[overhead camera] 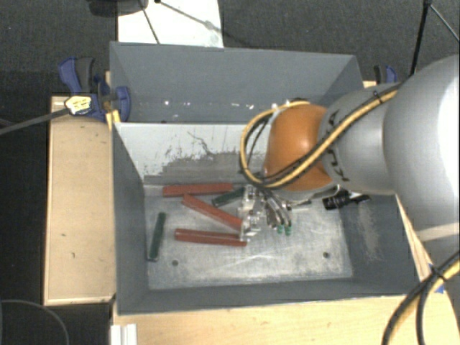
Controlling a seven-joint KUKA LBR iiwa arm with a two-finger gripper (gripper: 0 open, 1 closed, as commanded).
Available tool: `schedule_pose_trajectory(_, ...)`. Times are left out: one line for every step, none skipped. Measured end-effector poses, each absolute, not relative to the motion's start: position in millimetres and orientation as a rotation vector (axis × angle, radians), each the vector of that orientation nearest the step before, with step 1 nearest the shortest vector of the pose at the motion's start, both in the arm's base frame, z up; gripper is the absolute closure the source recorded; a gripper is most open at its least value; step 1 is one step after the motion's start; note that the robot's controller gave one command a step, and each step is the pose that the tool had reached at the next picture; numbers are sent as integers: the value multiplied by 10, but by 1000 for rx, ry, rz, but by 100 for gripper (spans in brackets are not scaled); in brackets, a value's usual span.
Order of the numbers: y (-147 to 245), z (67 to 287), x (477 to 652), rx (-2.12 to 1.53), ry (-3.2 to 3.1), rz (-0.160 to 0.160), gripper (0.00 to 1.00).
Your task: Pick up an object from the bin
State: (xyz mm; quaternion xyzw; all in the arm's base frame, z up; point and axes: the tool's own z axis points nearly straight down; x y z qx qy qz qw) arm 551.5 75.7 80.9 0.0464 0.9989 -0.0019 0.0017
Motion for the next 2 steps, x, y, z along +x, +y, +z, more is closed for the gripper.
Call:
schedule_pose_trajectory(757, 809, 5517, 146, 3134, -6, 100)
schedule_pose_trajectory(1047, 2196, 5448, 152, 3135, 2, 100)
